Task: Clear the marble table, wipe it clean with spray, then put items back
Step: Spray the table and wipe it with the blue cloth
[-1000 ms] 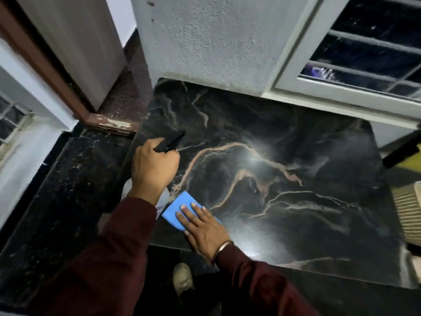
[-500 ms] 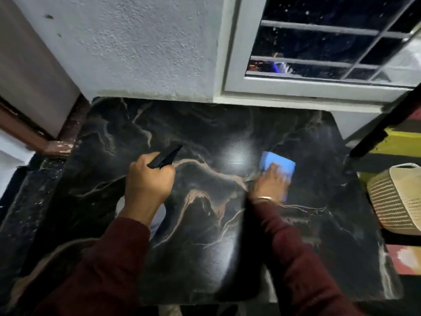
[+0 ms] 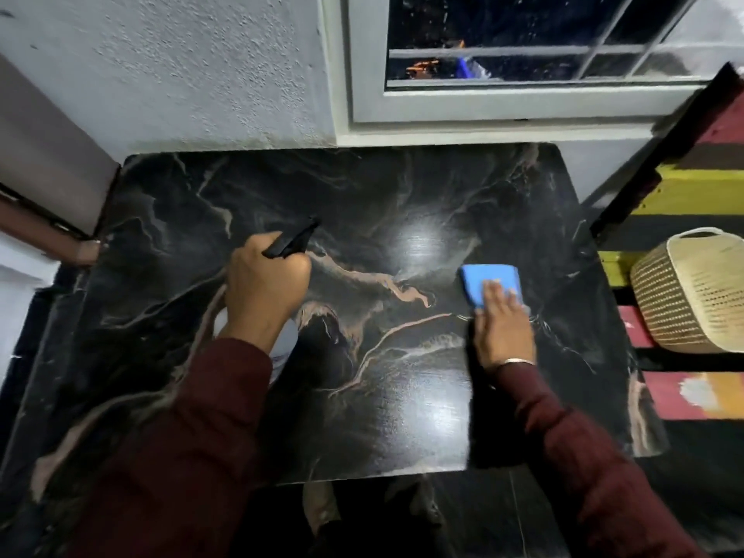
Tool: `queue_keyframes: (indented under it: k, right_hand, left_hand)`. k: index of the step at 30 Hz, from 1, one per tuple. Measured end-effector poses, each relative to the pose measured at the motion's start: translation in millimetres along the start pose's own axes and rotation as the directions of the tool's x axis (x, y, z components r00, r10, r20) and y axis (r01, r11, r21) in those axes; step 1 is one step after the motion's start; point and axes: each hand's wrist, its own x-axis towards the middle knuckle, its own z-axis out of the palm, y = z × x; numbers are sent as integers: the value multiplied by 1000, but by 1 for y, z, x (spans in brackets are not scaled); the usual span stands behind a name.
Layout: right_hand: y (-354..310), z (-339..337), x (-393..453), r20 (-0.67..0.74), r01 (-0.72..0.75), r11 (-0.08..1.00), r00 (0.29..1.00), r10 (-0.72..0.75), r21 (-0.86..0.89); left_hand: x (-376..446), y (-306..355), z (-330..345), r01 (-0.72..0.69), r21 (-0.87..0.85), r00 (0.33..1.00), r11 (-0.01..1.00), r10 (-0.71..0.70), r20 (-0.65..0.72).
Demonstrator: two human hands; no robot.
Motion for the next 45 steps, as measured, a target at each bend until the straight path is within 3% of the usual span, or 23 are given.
queue_keyframes:
  k: [2,4,7,9,12,14,15,17,19,21,23,25,29,31,33,37,40,42,44,45]
  right_hand:
    - [-7,-3,-12,2,-161,987,987,161,15]
    - [-66,8,-43,-25,-161,987,987,161,7]
    - [-178,37,-105,-21,165,982,986,-164,92]
    - [-231,46,-151,45,362,916,926,-374,175]
    - [-229,52,-194,166,628,757,739,-653,183]
    - [-184,48,-197,163,714,691,673,-721,110]
    - [-154,45,-194,150,691,719,705,-693,78]
    - [-88,33,-177,81,534,845,843,-531,-19]
    - [-23,18,-160,6,206,978,978,-206,4]
    - [7,9,-152,0,-90,995,996,90,42]
    - [-10,11,-150,4,-241,970,971,241,36]
    - [-53,19,-157,-5,-217,976,976,217,23]
    - [-139,35,-196,43,134,979,989,-142,151]
    - [-134,35,-201,50,283,944,954,-295,168]
    - [-99,30,-190,62,325,938,940,-334,121]
    - [7,23,-145,45,25,998,999,-28,65]
    - [73,10,-94,4,-243,965,970,244,96]
    - [81,1,-52,-31,-361,924,930,367,130]
    - [64,-1,-15,-46,-341,931,936,350,130]
    - [50,0,1,-27,-252,959,966,258,126]
  left_hand:
    - [-7,1,-3,-16,6,1000,1000,16,0]
    - [-14,-2,-9,-29,7,1000,1000,29,-5]
    - [-24,-7,-21,-30,3,999,1000,29,17]
    - [-29,-9,-30,-38,10,999,999,37,35]
    - [-31,-13,-40,-46,22,998,999,45,42]
    - [-32,-15,-42,-55,18,997,998,54,55]
    - [-33,-15,-43,-65,15,995,998,64,71]
    - [-35,-18,-41,-67,10,994,998,66,92]
    - [-40,-19,-38,-69,7,991,998,68,111]
    - [-48,-17,-35,-83,6,988,997,82,131]
    - [-58,-9,-28,-115,5,980,993,113,165]
    - [-68,0,-19,-147,8,971,989,143,189]
    - [-78,13,6,-177,-38,958,983,181,223]
    - [-83,24,20,-191,-32,951,981,193,242]
    - [-87,36,35,-191,-22,945,981,190,265]
    - [-92,58,62,-187,-42,929,981,191,316]
    - [-88,82,85,-179,-29,924,983,178,340]
    - [-83,94,97,-162,-31,931,986,163,326]
    - [-76,107,111,-149,-39,939,988,154,309]
    - [-72,116,120,-152,-32,940,988,155,303]
